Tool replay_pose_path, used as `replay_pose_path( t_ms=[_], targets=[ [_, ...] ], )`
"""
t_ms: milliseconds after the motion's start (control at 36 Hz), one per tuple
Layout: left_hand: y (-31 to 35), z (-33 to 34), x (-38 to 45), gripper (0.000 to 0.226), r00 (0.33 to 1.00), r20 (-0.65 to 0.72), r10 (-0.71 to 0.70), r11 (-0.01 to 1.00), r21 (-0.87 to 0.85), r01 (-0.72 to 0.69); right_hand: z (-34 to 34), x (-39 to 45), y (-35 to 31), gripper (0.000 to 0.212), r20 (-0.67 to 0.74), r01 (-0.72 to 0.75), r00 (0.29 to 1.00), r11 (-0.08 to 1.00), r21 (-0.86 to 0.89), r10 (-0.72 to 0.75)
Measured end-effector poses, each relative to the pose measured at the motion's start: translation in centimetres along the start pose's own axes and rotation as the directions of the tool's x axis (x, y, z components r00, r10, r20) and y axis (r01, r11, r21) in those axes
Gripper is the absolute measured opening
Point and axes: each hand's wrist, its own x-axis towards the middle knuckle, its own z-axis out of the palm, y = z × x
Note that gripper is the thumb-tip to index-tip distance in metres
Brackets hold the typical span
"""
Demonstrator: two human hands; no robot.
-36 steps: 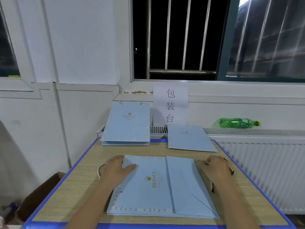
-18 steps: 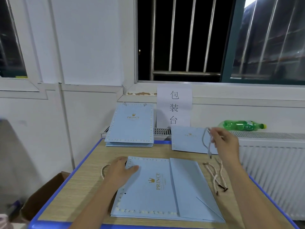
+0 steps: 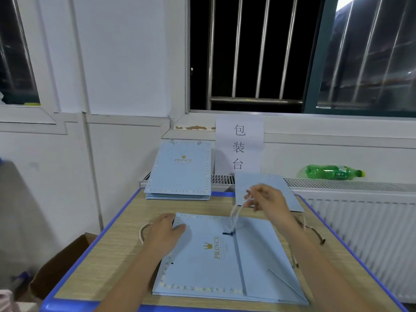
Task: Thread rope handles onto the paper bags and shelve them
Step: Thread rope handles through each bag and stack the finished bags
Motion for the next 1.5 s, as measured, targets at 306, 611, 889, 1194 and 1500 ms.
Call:
replay_pose_path(
  t_ms=[306,611,889,1194,1500],
  targets=[
    [0.1,-0.1,0.0,0.042,1.000,-0.001,-0.018,1.000,-0.008,0.018,-0.7,-0.1,4.8,0.028,0.100,0.067,0.995,0.696,-0.715,0.007],
    [-0.1,0.0,-0.2,0.017,0.994,-0.026,-0.103,0.993,-0.060,0.101,2.4,-0.7,2.9,0.027,0.459,0.407,0.887,0.540,-0.737,-0.042],
    [0.0,-0.2,-0.2,0.038,0.994,-0.004,-0.108,0.993,-0.039,0.107,3.3,0.3,2.1,0.025,0.511,0.374,0.852,0.549,-0.748,0.117],
    [0.4,-0.3,-0.1,0.034,0.985,0.020,-0.173,0.978,-0.114,0.175,6.2,-1.0,2.8,0.015,0.423,0.387,0.900,0.633,-0.671,-0.102],
    [1.0,-1.6,0.2,0.045,0.975,0.061,-0.214,0.880,-0.421,0.220,10.0,-1.5,2.7,0.026,0.413,0.282,0.906,0.860,-0.426,-0.092]
  ],
)
